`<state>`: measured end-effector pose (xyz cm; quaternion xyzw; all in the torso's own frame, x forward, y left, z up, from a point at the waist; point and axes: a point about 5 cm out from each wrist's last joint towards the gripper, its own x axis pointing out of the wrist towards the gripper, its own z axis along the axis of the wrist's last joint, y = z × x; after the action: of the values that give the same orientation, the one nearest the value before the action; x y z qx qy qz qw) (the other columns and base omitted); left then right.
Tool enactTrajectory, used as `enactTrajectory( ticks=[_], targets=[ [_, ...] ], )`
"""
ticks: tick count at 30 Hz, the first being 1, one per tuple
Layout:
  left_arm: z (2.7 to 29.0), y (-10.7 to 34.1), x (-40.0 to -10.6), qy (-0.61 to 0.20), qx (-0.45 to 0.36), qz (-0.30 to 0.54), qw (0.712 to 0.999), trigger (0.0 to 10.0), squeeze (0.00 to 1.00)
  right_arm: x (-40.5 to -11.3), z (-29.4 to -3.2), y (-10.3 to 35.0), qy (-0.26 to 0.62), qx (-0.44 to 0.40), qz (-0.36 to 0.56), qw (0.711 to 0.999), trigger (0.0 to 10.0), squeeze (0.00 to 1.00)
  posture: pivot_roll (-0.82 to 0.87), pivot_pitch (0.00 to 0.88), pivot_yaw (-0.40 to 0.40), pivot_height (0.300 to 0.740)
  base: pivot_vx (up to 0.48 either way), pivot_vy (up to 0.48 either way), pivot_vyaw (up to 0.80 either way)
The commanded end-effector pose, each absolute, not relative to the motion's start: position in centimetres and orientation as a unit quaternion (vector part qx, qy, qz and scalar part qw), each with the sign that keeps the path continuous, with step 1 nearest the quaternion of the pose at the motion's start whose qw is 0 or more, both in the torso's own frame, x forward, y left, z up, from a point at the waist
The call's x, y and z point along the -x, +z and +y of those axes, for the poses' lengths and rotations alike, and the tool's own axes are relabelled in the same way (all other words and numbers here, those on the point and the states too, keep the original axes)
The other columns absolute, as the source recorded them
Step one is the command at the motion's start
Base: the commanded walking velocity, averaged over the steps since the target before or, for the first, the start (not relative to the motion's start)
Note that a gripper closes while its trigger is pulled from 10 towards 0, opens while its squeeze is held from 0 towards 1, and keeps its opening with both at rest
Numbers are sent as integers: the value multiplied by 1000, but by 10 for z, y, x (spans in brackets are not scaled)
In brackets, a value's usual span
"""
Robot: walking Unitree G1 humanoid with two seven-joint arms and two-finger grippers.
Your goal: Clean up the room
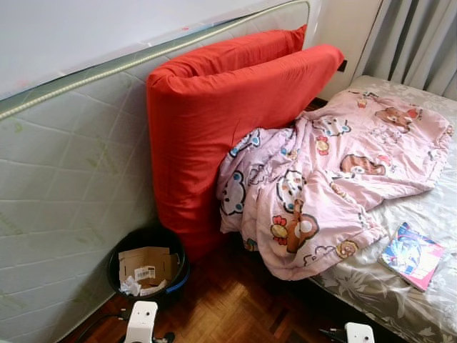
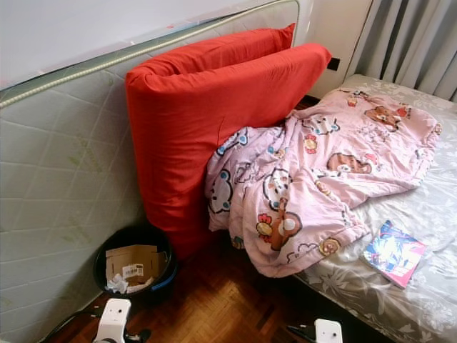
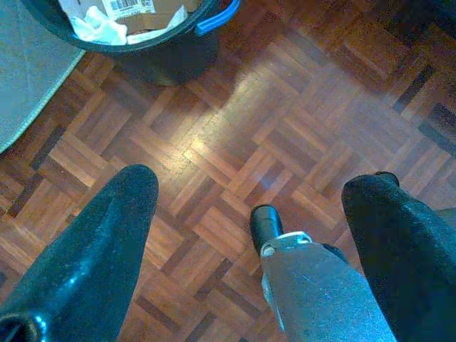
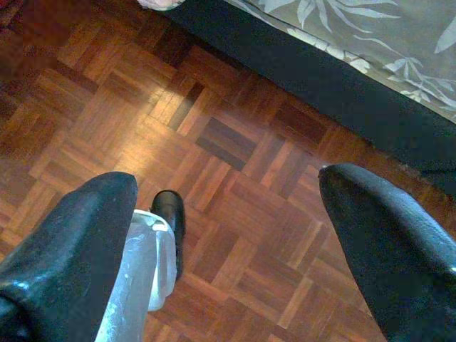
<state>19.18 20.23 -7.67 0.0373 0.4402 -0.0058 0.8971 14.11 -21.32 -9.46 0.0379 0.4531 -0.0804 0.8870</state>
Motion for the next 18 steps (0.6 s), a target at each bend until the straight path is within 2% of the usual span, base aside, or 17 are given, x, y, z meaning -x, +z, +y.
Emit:
enactTrajectory(
  ticks=[1,18],
  targets=[
    [206,-79,-188,-9,-44,452,891,10000,0,-138,-212,-96,-84,-43,459,883,10000,0,-1,0,10,740,0,0,0],
    [204,-78,-189,-8,-39,450,892,10000,0,-140,-211,-96,-81,-44,456,885,10000,0,0,0,6,740,0,-14,0]
  ],
)
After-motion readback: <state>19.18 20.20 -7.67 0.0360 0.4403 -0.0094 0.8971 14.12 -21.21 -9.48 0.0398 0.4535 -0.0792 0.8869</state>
